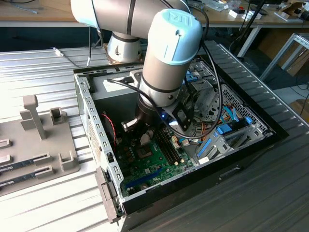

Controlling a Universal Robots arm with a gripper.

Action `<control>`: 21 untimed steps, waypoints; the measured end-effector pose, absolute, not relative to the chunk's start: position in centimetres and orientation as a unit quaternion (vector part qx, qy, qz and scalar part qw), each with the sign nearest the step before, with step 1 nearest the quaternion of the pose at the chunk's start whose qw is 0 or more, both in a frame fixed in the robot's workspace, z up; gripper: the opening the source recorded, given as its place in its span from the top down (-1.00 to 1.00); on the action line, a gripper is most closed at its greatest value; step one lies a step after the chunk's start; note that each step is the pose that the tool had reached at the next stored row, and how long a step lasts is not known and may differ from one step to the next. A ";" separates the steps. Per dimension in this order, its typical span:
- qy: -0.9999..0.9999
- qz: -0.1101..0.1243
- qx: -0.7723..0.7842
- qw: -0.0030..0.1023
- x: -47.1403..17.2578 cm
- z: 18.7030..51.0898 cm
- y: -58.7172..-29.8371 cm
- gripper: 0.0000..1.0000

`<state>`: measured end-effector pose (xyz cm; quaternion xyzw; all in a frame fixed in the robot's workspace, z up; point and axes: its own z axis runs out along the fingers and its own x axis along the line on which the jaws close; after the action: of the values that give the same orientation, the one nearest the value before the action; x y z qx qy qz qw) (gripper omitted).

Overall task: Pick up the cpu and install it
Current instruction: 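Place the cpu into insertion slot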

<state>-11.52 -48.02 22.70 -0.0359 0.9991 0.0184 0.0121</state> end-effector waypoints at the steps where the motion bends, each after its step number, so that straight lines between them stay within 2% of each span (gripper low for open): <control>1: 0.999 0.018 -0.035 0.012 -11.6 22.4 -48.1 0.05; 21: 1.000 0.013 -0.016 0.012 -11.7 21.0 -49.4 0.05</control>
<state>-11.72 -49.44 20.96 -0.0158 0.9997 0.0135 0.0123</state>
